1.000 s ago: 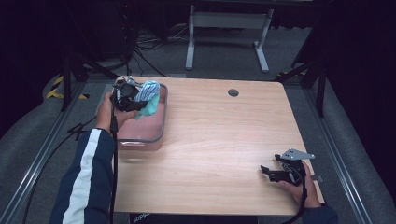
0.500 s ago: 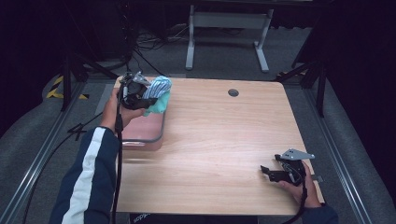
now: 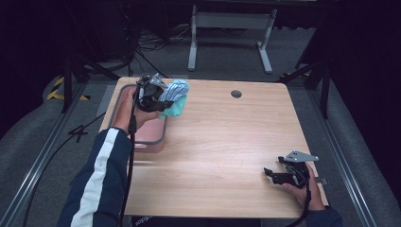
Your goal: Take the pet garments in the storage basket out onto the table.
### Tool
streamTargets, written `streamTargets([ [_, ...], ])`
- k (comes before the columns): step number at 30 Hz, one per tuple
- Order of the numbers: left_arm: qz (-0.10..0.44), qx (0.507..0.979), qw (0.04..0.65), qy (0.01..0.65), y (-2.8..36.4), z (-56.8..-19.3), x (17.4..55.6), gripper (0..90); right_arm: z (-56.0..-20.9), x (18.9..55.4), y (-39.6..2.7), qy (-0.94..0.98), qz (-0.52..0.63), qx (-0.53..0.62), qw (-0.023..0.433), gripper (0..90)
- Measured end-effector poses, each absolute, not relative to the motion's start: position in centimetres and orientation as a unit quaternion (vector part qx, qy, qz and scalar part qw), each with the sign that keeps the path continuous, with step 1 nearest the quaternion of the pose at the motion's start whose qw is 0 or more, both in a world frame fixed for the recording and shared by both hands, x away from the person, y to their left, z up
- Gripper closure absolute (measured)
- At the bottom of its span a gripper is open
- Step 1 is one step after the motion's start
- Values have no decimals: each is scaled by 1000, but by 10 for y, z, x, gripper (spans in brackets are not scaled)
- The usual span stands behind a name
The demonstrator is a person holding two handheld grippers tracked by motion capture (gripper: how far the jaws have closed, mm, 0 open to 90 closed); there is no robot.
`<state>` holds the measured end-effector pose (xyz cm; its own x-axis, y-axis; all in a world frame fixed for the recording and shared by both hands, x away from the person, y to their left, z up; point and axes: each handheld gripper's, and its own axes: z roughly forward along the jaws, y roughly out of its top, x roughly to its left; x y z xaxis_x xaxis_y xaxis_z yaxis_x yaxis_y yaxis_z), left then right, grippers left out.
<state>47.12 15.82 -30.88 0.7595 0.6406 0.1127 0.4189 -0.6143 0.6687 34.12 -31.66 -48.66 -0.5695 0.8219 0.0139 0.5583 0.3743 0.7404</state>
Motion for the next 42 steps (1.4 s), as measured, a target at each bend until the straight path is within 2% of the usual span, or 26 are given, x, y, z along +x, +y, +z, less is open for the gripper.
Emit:
streamTargets([
  [21,141,910,302,247,101,-325,471,743,-487,341,-317,809,362,427,182,200],
  [42,94,934,275,207,44,-364,471,741,-487,341,-317,809,362,427,182,200],
])
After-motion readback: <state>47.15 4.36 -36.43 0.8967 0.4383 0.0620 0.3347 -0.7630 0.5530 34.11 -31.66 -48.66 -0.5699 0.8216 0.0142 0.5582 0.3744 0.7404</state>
